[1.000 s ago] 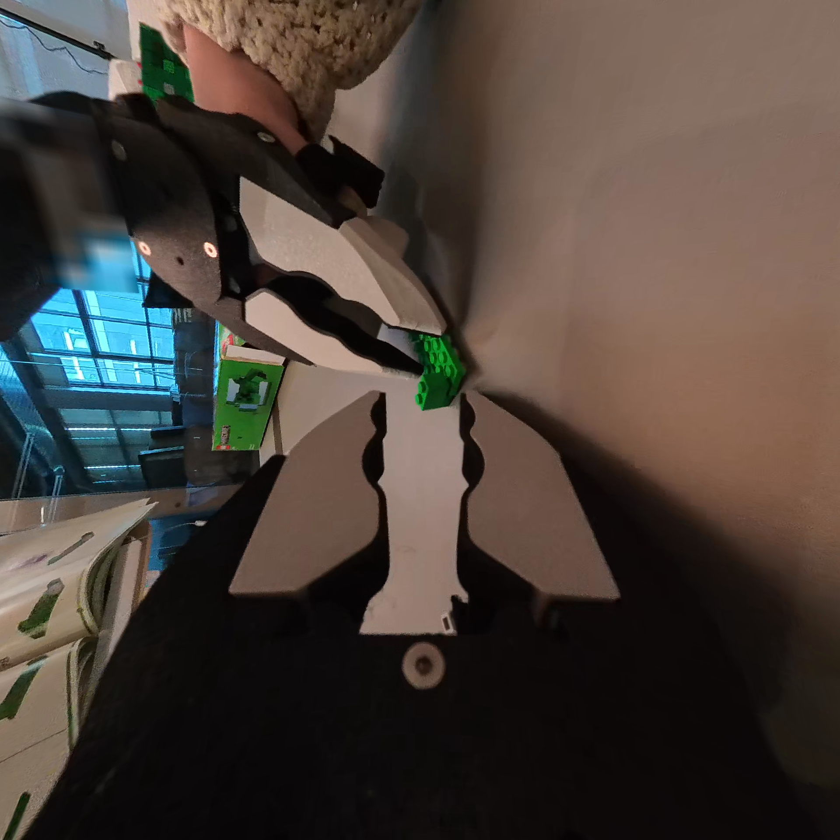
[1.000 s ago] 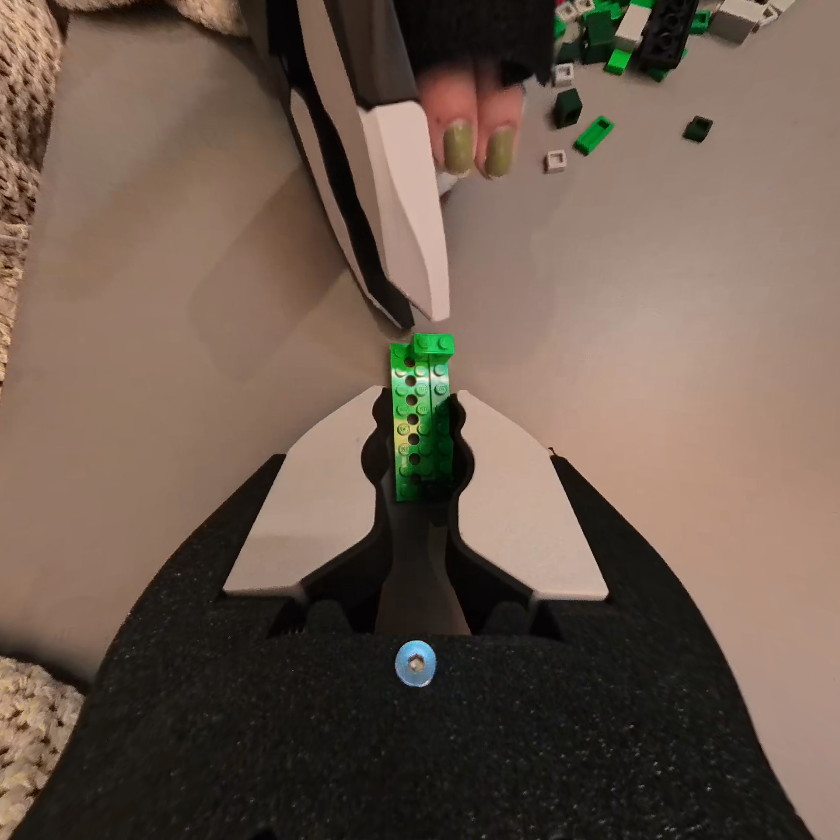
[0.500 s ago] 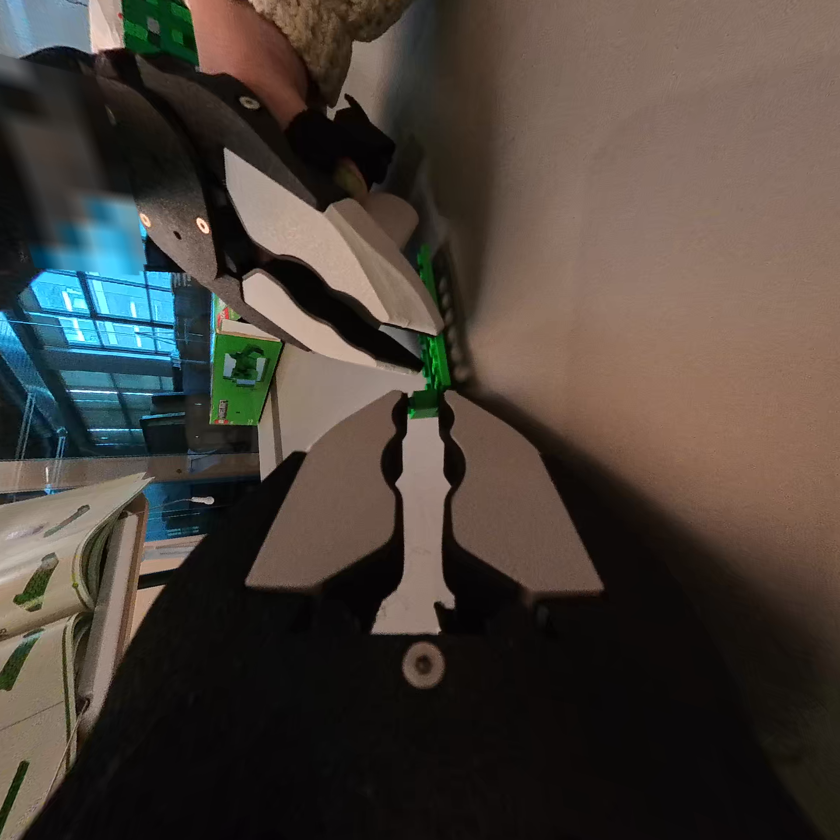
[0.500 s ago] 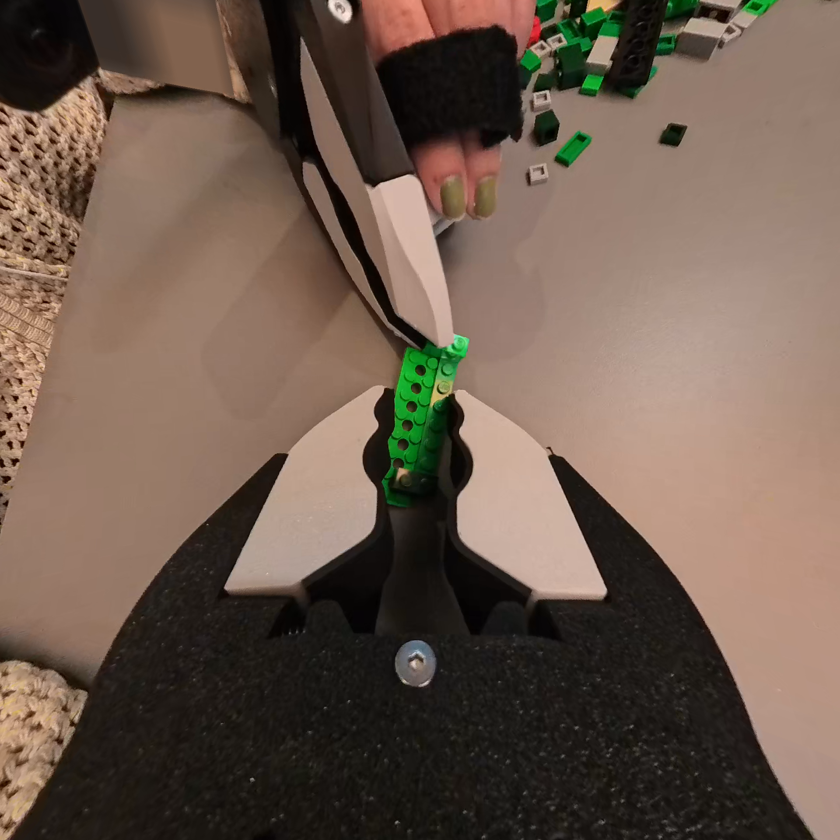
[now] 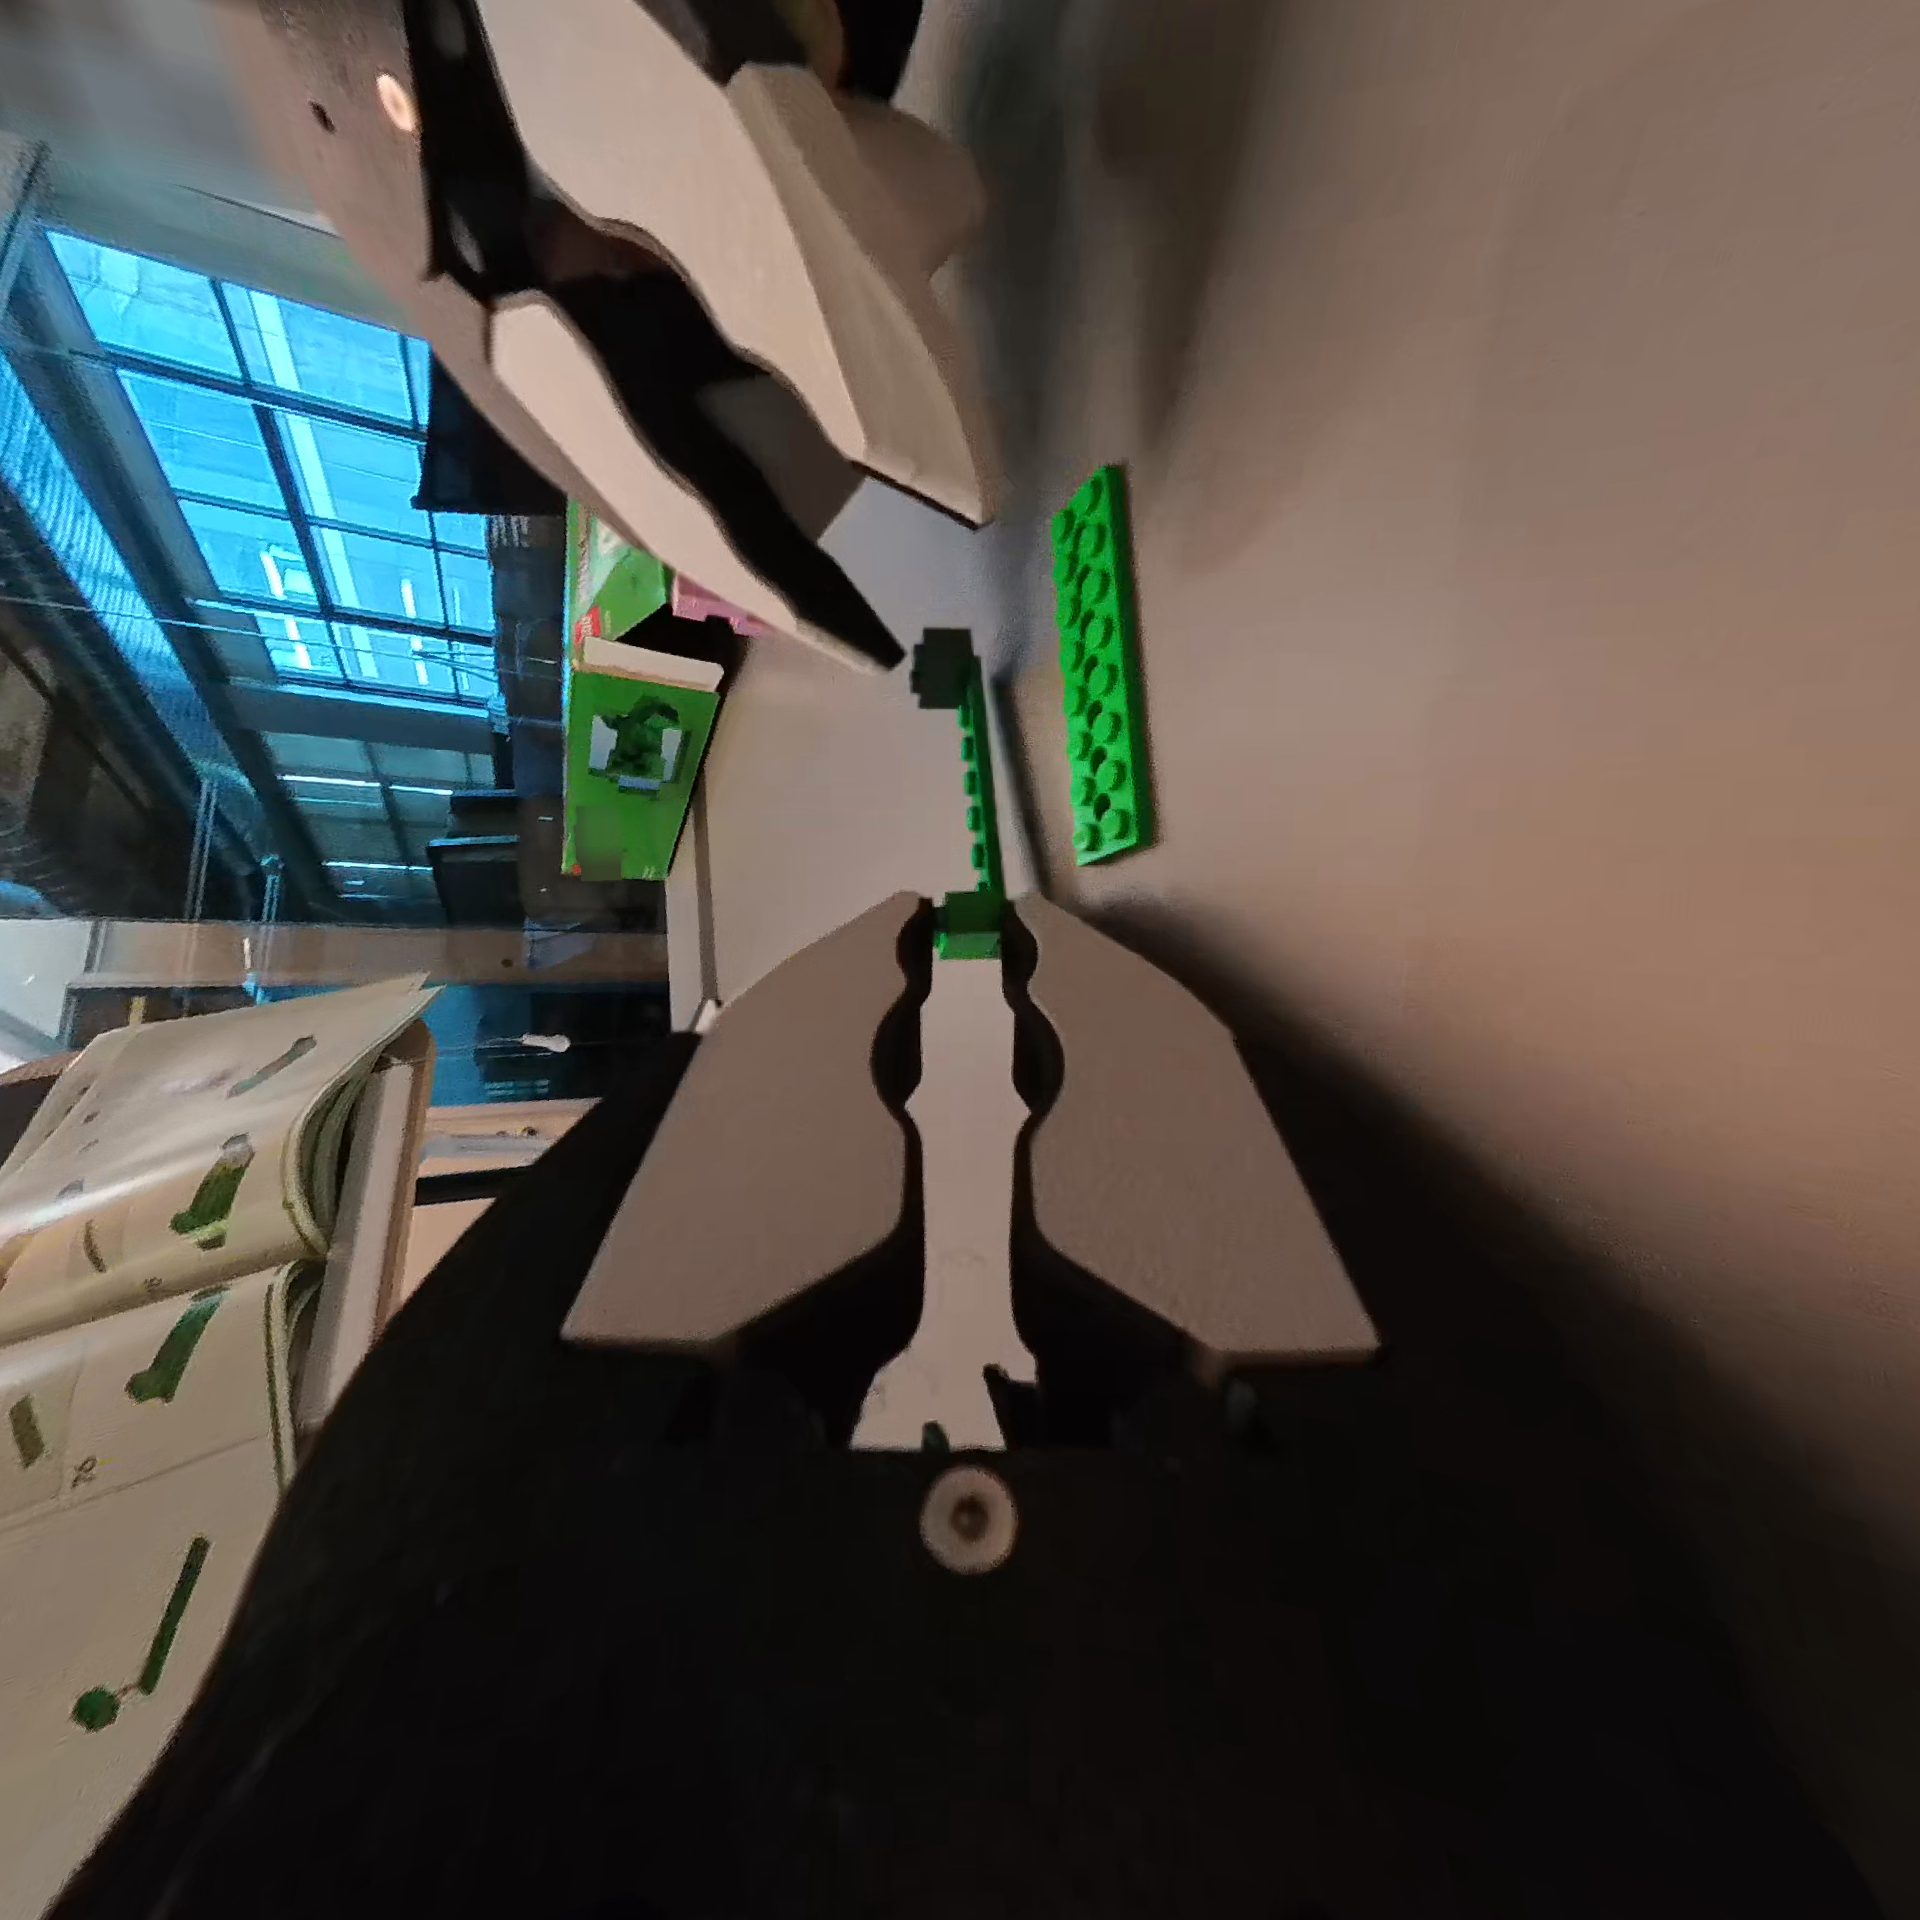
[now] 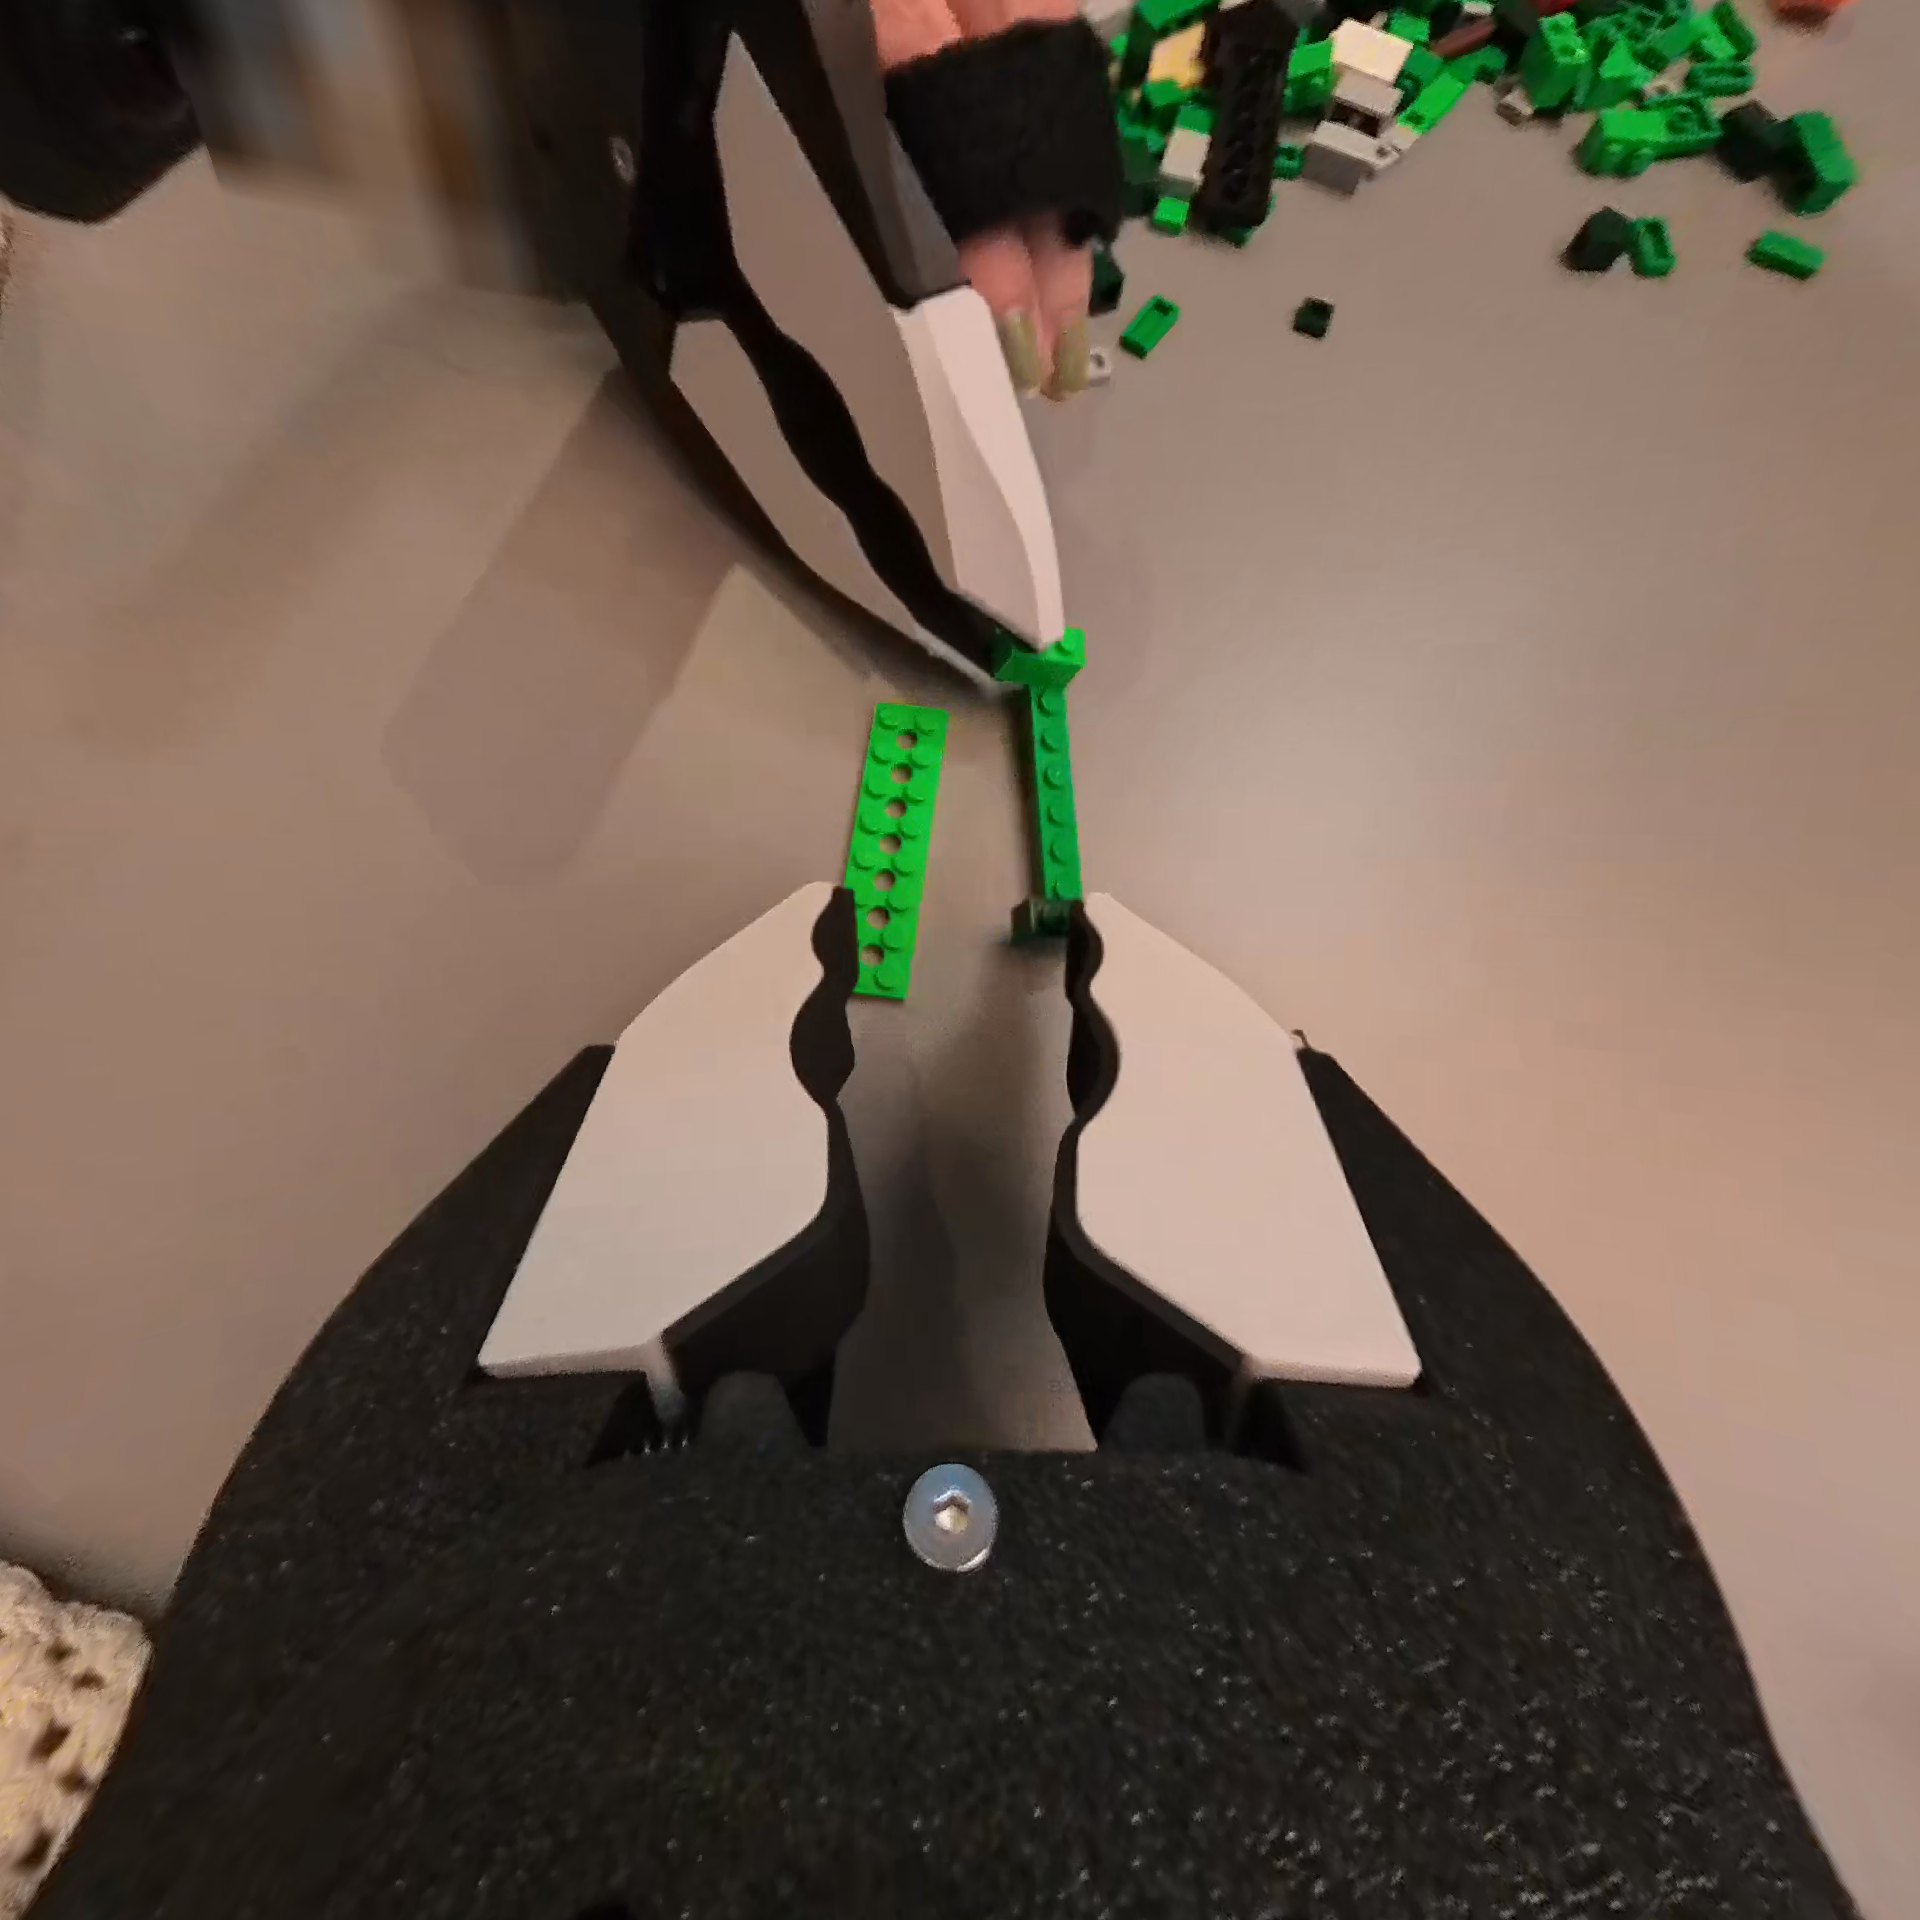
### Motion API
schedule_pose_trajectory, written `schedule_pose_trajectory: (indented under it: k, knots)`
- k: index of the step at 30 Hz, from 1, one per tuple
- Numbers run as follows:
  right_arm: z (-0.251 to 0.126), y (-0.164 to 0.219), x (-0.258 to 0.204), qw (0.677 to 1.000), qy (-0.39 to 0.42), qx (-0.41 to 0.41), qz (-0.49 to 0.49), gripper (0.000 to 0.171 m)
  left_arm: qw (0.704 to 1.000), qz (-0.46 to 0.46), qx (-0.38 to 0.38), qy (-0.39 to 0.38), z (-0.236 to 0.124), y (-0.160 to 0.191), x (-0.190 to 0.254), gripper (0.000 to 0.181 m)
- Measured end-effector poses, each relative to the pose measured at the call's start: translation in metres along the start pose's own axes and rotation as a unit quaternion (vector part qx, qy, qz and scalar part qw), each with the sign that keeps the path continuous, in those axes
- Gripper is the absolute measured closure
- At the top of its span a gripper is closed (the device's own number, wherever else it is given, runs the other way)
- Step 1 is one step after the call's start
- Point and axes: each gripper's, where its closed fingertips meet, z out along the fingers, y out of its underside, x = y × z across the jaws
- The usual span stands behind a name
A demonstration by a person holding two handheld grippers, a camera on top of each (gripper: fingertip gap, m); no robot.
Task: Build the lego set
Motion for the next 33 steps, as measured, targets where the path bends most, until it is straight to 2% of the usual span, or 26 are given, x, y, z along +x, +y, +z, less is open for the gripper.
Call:
schedule_pose_trajectory:
  k: [4, 12, 15, 17, 20, 23, 26, 28, 33]
  knots:
    - [0.002, 0.001, 0.011, 0.998, 0.000, 0.031, 0.054, 0.137, 1.000, 0.005, 0.017, -0.018, -0.003, -0.005, -0.004, 0.170]
    - [0.002, 0.001, 0.018, 0.998, 0.021, 0.037, 0.040, 0.137, 0.999, 0.004, 0.033, -0.020, -0.006, -0.011, -0.006, 0.170]
    - [-0.002, -0.016, 0.019, 0.996, 0.071, 0.042, -0.032, 0.138, 1.000, -0.015, 0.020, -0.005, -0.004, -0.008, -0.005, 0.171]
    - [0.000, -0.025, 0.018, 0.986, 0.130, 0.006, -0.107, 0.145, 0.999, -0.044, -0.005, 0.000, -0.002, -0.004, -0.010, 0.171]
    - [0.006, -0.035, 0.021, 0.955, 0.215, -0.048, -0.199, 0.152, 0.993, -0.112, -0.027, 0.023, 0.000, -0.001, -0.016, 0.171]
    - [0.012, -0.031, 0.027, 0.924, 0.265, -0.099, -0.258, 0.151, 0.986, -0.164, -0.013, 0.032, -0.003, -0.006, -0.021, 0.171]
    - [0.020, -0.025, 0.028, 0.914, 0.267, -0.126, -0.279, 0.154, 0.983, -0.182, 0.000, 0.032, -0.004, -0.009, -0.024, 0.171]
    - [0.019, -0.022, 0.032, 0.902, 0.283, -0.142, -0.293, 0.166, 0.982, -0.187, 0.004, 0.026, -0.004, -0.010, -0.025, 0.171]
    - [0.009, -0.028, 0.040, 0.905, 0.308, -0.112, -0.273, 0.166, 0.979, -0.205, 0.005, -0.006, -0.006, -0.005, -0.033, 0.150]
